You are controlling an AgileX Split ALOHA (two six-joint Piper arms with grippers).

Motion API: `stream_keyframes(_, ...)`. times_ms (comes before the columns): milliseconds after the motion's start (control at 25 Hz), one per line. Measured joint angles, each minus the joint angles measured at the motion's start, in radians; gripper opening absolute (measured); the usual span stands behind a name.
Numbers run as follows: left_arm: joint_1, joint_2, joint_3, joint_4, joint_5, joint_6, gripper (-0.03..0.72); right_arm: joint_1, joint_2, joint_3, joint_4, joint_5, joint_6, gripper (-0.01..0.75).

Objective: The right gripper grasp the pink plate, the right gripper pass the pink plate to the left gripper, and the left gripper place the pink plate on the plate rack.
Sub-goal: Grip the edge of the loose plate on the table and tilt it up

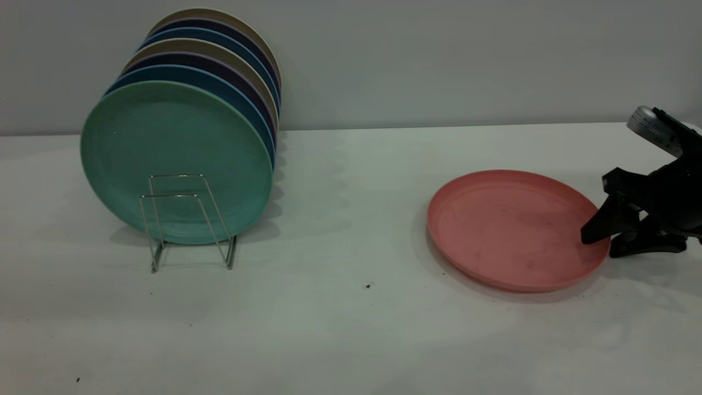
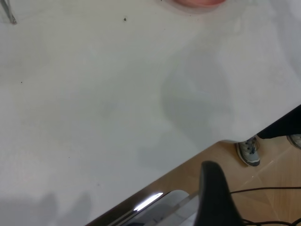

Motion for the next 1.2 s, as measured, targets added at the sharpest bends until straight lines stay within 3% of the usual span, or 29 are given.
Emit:
stream_keyframes(120,0.0,0.0,0.0,0.0,0.0,0.0,0.468,0.021,0.002,-0.003,0.035,-0.001,-0.033,0.338)
stream_keyframes(320,0.0,0.0,0.0,0.001,0.002,0.0,0.468,0.045,0.002,-0.006,0.064,-0.002,-0.056,0.094)
stream_keyframes(400,0.0,0.0,0.0,0.001,0.008,0.0,0.468,0.046,0.002,-0.006,0.069,-0.001,-0.056,0.03)
stream_keyframes(680,0.0,0.001,0.0,-0.048,0.018,-0.003,0.461,0.046,-0.004,-0.006,0.005,0.105,-0.056,0.014)
stream_keyframes(920,0.0,0.11,0.0,-0.085,-0.047,0.028,0.438,0.046,-0.104,-0.006,-0.033,0.167,-0.065,0.014)
stream_keyframes(1040,0.0,0.21,0.0,-0.147,-0.088,0.102,0.436,0.049,-0.133,-0.006,-0.034,0.233,-0.071,0.014)
stream_keyframes(1200,0.0,0.357,0.0,-0.338,-0.12,0.316,0.435,0.068,-0.138,-0.006,-0.048,0.285,-0.071,0.014)
